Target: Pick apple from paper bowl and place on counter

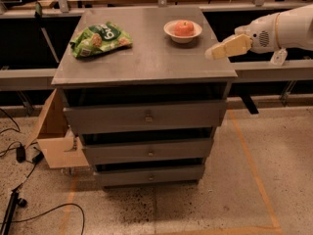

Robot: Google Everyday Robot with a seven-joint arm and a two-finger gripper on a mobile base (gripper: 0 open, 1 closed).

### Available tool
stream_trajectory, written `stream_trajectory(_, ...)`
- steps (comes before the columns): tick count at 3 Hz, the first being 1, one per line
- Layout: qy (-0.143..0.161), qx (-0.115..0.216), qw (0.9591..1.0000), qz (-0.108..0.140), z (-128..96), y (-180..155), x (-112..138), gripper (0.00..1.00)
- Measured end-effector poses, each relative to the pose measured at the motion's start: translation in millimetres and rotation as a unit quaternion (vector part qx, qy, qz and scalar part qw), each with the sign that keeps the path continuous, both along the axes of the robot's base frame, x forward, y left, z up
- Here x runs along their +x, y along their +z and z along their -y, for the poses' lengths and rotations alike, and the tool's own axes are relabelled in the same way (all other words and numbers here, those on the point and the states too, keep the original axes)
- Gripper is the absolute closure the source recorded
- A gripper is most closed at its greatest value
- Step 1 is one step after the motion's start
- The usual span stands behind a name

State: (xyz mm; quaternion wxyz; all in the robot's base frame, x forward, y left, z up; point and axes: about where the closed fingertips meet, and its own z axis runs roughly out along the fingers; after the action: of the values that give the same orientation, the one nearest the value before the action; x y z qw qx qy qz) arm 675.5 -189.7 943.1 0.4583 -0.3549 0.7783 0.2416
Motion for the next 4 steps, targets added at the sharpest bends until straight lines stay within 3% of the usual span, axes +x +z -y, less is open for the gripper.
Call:
stream_trajectory(1, 0.002, -0.001, 1.0000, -0.001, -1.1, -0.1, -1.1, 0.00)
stream_trajectory(2, -0.025, 0.019, 0.9994, 0.015, -0.3, 2.5, 13.5, 0.00)
stream_trajectory(3, -0.088, 0.047, 0.9942, 0.039, 5.1, 8.3, 37.3, 0.00)
stream_trajectory(4, -0.158, 0.051, 0.9839, 0.068, 15.2, 17.9, 64.8, 0.00)
